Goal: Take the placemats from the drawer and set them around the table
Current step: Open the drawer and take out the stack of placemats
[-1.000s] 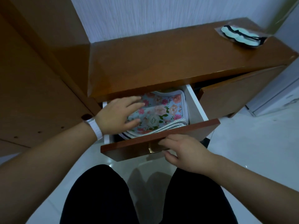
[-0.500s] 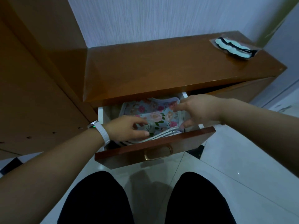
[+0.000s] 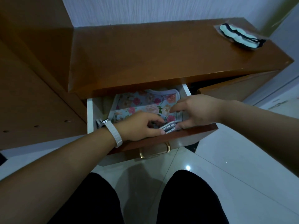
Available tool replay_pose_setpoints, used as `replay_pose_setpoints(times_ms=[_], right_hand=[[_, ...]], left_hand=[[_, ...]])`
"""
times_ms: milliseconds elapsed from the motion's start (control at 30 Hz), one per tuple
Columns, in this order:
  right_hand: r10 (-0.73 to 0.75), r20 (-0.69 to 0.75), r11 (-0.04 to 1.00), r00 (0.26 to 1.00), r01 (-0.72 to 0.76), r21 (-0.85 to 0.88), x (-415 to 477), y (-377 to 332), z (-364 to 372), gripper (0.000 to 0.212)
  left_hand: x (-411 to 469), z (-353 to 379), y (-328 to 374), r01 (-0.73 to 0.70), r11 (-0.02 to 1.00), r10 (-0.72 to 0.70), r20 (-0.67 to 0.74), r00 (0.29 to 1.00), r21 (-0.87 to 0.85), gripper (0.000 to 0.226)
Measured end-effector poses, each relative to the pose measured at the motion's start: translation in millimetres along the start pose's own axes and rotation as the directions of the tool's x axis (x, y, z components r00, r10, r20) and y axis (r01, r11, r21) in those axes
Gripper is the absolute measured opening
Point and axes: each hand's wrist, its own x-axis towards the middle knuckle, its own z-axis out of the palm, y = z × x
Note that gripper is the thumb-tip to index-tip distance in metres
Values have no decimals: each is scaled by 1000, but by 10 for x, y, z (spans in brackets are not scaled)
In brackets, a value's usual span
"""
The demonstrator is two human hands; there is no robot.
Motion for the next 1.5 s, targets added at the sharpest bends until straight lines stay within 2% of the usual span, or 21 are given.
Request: replay_pose_setpoints(times_ms=[100,267,467,600,700,800,900,1033,1200,1367,1500], right_hand=[[-16,-104,998,994,22,54,24,25,104,58],[14,-202,990,979,14,138,12,32,211,52],[120,-102,902,988,-66,426,4,-46,286,28],[148,-34,878,988,-116,464,80,-141,271,19],[126,-40,865,991,-90,494,102,-186,270,11],[127,-55,838,990,-77,540,83,-211,275,9],[136,-69,800,988,-68,596,64,-219,282,10],[166,-122,727,979,-38,686,15,-232,265,12],[218,-252,618,943,67,784,-150,-308,22,16],[288,-312,570,905,99,815,-341,-403,-394,20],[340,-317,571,885,73,818,-507,-528,-918,20]], left_hand=[[22,76,4,20,993,-24,-35,999,-114,35],[63,87,13,-10,1000,8,-82,997,-30,26],[87,124,14,-12,1000,11,-185,983,-4,19],[103,105,34,-15,999,23,-201,979,39,19],[46,57,29,11,1000,-7,-145,989,25,21],[-71,-37,-16,75,997,-74,-33,997,24,23],[-189,-102,-46,116,992,-116,-4,993,47,17],[-253,-128,-3,113,989,-104,-99,990,92,9],[-302,-315,204,56,998,-46,-275,960,30,11],[-390,-657,594,-13,998,29,-311,950,53,13],[-585,-963,1017,1,999,13,-325,945,45,14]])
